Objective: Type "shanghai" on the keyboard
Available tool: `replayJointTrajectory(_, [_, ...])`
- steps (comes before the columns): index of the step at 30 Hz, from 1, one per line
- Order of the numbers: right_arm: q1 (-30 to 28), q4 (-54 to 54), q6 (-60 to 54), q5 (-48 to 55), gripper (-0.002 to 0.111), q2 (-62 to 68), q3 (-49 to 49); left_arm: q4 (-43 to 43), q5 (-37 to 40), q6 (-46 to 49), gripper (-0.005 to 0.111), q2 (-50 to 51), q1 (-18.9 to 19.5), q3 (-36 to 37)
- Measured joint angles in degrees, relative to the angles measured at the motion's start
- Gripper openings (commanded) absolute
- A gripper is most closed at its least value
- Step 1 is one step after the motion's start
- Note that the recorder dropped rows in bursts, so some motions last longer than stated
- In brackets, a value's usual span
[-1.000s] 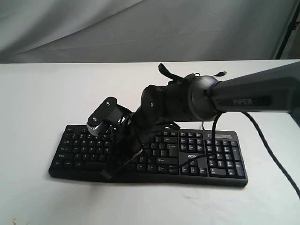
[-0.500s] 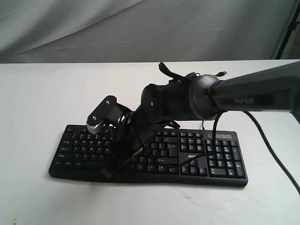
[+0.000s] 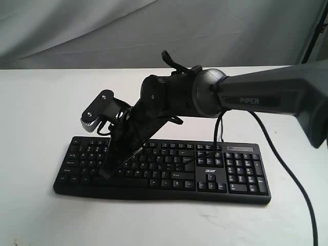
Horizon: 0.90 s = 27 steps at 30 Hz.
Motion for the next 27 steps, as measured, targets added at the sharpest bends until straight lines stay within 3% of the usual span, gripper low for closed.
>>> replayJointTrajectory(27, [0.0, -0.08, 0.0, 0.39, 0.0, 2.19, -0.35, 0.0, 0.0, 0.0, 0.0, 0.0, 0.0, 0.0])
